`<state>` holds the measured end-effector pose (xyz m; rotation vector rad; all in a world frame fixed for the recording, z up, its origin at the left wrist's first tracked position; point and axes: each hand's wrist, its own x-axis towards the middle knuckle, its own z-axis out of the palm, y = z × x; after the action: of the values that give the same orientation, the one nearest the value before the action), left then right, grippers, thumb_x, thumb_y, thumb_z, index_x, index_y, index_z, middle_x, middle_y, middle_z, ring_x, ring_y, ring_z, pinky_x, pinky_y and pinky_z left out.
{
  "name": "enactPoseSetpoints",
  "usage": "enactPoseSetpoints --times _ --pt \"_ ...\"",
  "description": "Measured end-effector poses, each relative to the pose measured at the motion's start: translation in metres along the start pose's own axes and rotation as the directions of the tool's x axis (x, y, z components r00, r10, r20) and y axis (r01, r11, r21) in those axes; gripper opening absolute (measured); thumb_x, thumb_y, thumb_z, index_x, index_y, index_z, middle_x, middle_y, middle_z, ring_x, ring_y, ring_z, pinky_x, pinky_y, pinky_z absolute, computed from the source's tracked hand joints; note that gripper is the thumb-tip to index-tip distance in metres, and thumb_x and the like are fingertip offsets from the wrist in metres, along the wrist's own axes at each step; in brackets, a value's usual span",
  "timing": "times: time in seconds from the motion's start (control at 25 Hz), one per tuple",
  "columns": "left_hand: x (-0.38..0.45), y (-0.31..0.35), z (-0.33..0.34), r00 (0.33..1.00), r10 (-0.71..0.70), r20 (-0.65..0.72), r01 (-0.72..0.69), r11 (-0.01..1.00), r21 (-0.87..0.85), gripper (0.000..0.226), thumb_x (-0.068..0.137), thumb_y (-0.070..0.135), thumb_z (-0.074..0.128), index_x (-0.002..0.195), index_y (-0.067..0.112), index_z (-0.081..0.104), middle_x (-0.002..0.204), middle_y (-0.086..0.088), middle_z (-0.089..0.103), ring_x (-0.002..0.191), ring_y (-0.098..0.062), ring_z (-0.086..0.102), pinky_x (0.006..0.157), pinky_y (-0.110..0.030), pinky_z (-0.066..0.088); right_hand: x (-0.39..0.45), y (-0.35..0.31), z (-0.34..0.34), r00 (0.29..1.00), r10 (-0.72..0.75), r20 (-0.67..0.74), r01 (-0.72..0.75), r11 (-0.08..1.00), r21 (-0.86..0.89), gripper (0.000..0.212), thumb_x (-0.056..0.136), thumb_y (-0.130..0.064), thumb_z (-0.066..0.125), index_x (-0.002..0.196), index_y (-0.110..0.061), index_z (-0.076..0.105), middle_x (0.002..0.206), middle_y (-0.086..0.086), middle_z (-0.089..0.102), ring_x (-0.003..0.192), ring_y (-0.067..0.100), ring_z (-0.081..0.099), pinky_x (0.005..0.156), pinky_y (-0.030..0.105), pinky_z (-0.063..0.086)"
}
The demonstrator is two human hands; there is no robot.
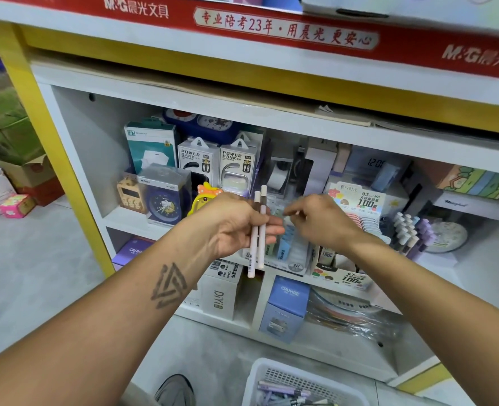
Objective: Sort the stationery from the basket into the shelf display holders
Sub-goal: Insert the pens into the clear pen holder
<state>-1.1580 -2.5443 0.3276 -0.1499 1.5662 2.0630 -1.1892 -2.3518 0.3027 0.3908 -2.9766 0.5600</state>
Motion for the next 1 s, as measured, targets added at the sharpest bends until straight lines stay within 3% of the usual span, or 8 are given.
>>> enactPoseSetpoints --times 0.04,0.12,0.2,0.36,0.52,0.68,0.8,1.0 --pt "0.001 -0.001 0.002 1.0 0.009 0.015 -0.009 1.0 -0.003 0.019 0.093 -0.013 0.048 0.11 -0.005 0.052 0.102 -0.026 0.071 0.102 -0.038 0.069 0.083 -0.045 0.058 -0.003 -0.005 -0.008 0.997 0.064 -0.034 -0.053 0.965 0.257 0.018 0.097 -0.015 0.062 0.108 -0.02 0.075 0.104 -0.003 0.074 0.088 0.009 0.066 0.079 0.024 0.05" --pt "0.002 -0.002 0.01 0.998 0.013 0.057 -0.014 1.0 0.011 0.03 0.09 -0.013 0.054 0.12 -0.011 0.052 0.103 -0.029 0.07 0.097 -0.036 0.071 0.079 -0.044 0.059 -0.012 -0.013 -0.027 0.989 0.147 -0.003 -0.102 0.701 0.706 0.011 0.095 -0.019 0.067 0.104 -0.017 0.074 0.089 0.001 0.077 0.069 0.009 0.065 0.062 0.022 0.049" --pt "0.001 -0.004 0.025 0.99 0.012 0.138 -0.018 0.999 0.046 0.031 0.088 -0.011 0.057 0.119 -0.011 0.058 0.104 -0.028 0.07 0.096 -0.034 0.071 0.078 -0.041 0.06 -0.024 -0.009 -0.04 0.988 0.156 0.013 -0.098 0.55 0.829 0.011 0.091 -0.013 0.071 0.102 -0.011 0.074 0.077 0.004 0.074 0.061 0.013 0.062 0.057 0.021 0.049" --pt "0.009 -0.012 0.066 0.972 0.031 0.234 -0.04 0.999 0.032 0.031 0.09 -0.012 0.053 0.122 -0.012 0.055 0.109 -0.032 0.067 0.098 -0.037 0.07 0.075 -0.039 0.061 -0.056 0.025 -0.067 0.965 0.257 -0.056 -0.078 0.483 0.872 0.014 0.087 0.002 0.071 0.101 0.0 0.071 0.072 0.012 0.071 0.059 0.016 0.062 0.059 0.022 0.053" --pt "0.029 -0.022 0.109 0.984 0.124 0.126 -0.126 0.992 0.011 0.019 0.094 -0.012 0.048 0.112 -0.006 0.05 0.088 -0.029 0.071 0.072 -0.031 0.072 0.061 -0.027 0.058 -0.094 0.084 -0.101 0.863 0.413 -0.29 -0.006 0.582 0.813 0.014 0.087 0.002 0.072 0.098 -0.001 0.064 0.064 0.008 0.07 0.053 0.019 0.063 0.054 0.025 0.053" --pt "0.04 -0.028 0.143 0.989 0.115 0.098 -0.118 0.993 0.017 0.012 0.096 -0.002 0.05 0.104 -0.003 0.059 0.079 -0.024 0.067 0.056 -0.018 0.055 0.049 -0.024 0.042 -0.122 0.119 -0.112 0.81 0.364 -0.459 0.02 0.765 0.644 0.016 0.087 0.001 0.073 0.088 -0.011 0.062 0.068 0.01 0.069 0.058 0.025 0.068 0.058 0.032 0.06" --pt "0.046 -0.037 0.166 0.987 0.109 0.117 -0.106 0.994 -0.03 0.021 0.098 0.005 0.048 0.105 -0.006 0.064 0.079 -0.018 0.065 0.061 -0.019 0.056 0.056 -0.027 0.048 -0.136 0.136 -0.105 0.852 0.243 -0.464 -0.038 0.912 0.408 0.015 0.088 -0.01 0.075 0.087 -0.018 0.063 0.076 0.007 0.071 0.069 0.023 0.071 0.07 0.041 0.062" --pt "0.055 -0.051 0.18 0.968 0.19 0.162 -0.186 0.982 -0.039 0.018 0.097 0.0 0.051 0.109 -0.008 0.062 0.081 -0.017 0.066 0.074 -0.024 0.065 0.07 -0.033 0.058 -0.143 0.142 -0.085 0.914 0.135 -0.383 -0.035 0.966 0.258 0.015 0.089 -0.014 0.075 0.086 -0.019 0.061 0.075 -0.001 0.072 0.072 0.011 0.073 0.073 0.042 0.06"
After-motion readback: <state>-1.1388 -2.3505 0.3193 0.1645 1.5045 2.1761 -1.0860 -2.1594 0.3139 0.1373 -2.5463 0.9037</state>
